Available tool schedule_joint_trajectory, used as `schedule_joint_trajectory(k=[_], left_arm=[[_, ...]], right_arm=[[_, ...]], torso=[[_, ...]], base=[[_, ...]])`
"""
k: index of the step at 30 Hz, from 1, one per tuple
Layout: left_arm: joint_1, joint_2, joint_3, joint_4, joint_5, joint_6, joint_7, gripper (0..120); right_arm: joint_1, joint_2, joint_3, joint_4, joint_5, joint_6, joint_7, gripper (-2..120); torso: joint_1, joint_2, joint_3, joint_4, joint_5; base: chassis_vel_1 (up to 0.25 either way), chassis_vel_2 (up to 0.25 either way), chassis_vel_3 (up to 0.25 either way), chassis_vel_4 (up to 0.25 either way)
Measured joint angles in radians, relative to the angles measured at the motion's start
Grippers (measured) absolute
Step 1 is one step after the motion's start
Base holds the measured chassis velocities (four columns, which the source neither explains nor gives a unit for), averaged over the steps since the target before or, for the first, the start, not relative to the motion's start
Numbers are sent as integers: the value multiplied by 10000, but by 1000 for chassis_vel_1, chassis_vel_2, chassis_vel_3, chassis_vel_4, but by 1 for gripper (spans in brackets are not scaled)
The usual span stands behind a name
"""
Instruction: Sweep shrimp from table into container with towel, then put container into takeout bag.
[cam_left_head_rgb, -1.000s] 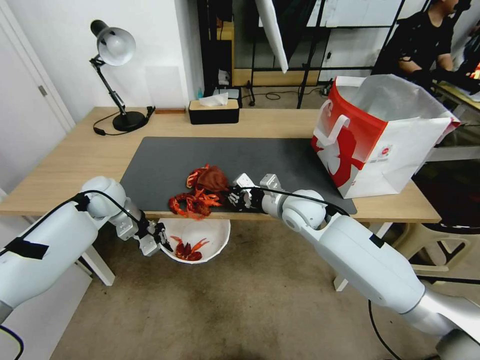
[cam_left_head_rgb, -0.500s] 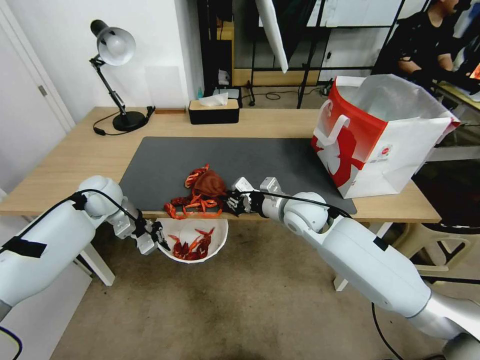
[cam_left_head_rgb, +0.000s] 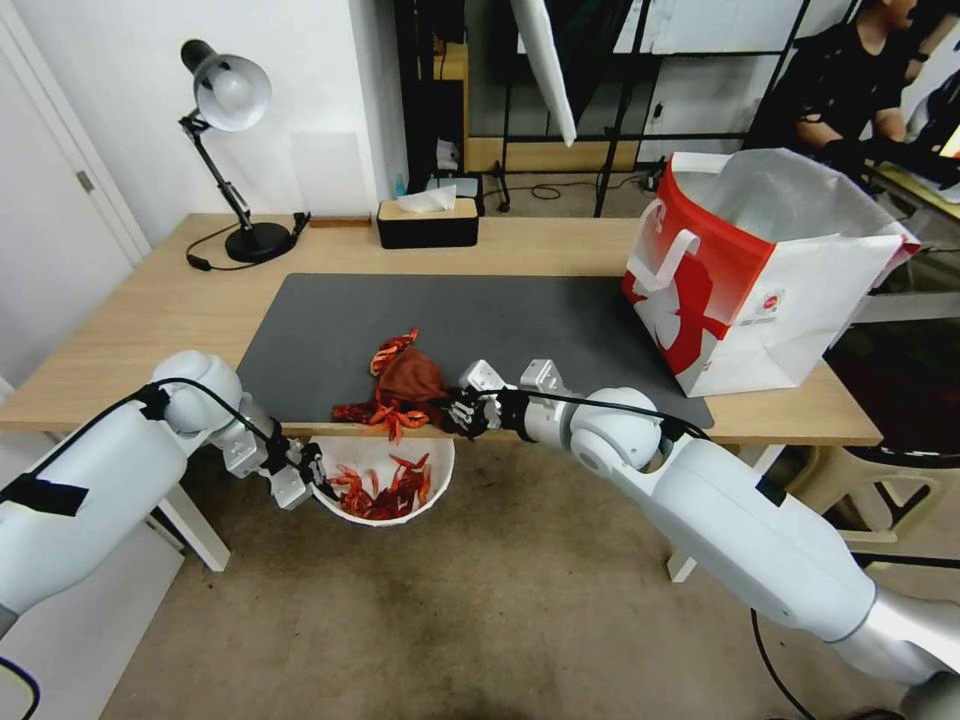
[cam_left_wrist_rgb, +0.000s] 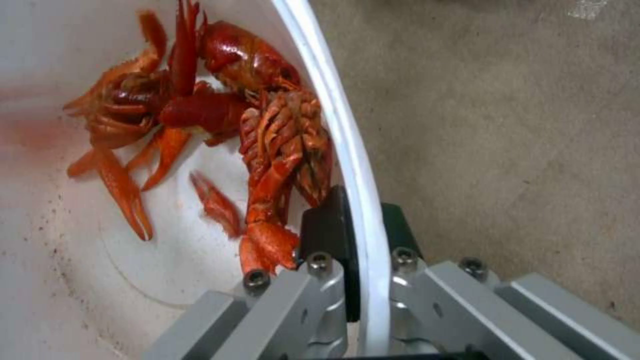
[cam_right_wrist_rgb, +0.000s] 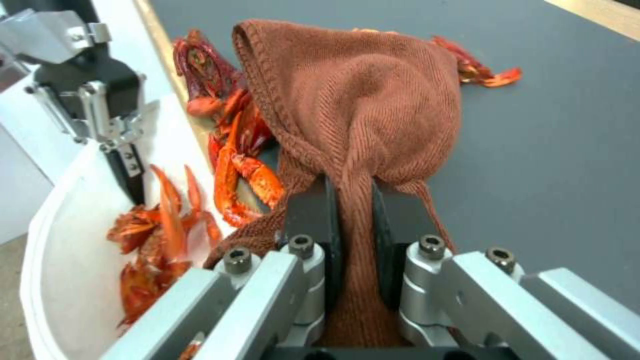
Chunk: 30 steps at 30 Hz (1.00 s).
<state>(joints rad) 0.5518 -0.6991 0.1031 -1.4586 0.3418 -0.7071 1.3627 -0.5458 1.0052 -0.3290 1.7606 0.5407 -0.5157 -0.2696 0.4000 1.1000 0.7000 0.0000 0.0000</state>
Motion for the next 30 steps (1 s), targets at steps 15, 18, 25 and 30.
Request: schedule_joint_trajectory(k=[15,18,25,30], left_arm=[[90,127,-105,-85,-20,-1,-17,0],[107,130,-113,-86,-21,-3,-24,0],[137,129,-146,-86,-22,-19,-44,0],[167,136,-151,-117,-22,-20,-47,0]], right_arm=[[-212,-123,-202,484,-2,30,-243,8],[-259,-161,-215,595,-14,30,-262,8],[-414,-324,-221,818,-46,35,-334,8],[-494,-335,-34,846,63,195,-337,8]], torso=[[1,0,0,0,1],[1,0,0,0,0],[0,0,0,0,1],[1,0,0,-1,0]], base=[[0,0,0,0],[0,0,0,0],[0,0,0,0],[0,0,0,0]])
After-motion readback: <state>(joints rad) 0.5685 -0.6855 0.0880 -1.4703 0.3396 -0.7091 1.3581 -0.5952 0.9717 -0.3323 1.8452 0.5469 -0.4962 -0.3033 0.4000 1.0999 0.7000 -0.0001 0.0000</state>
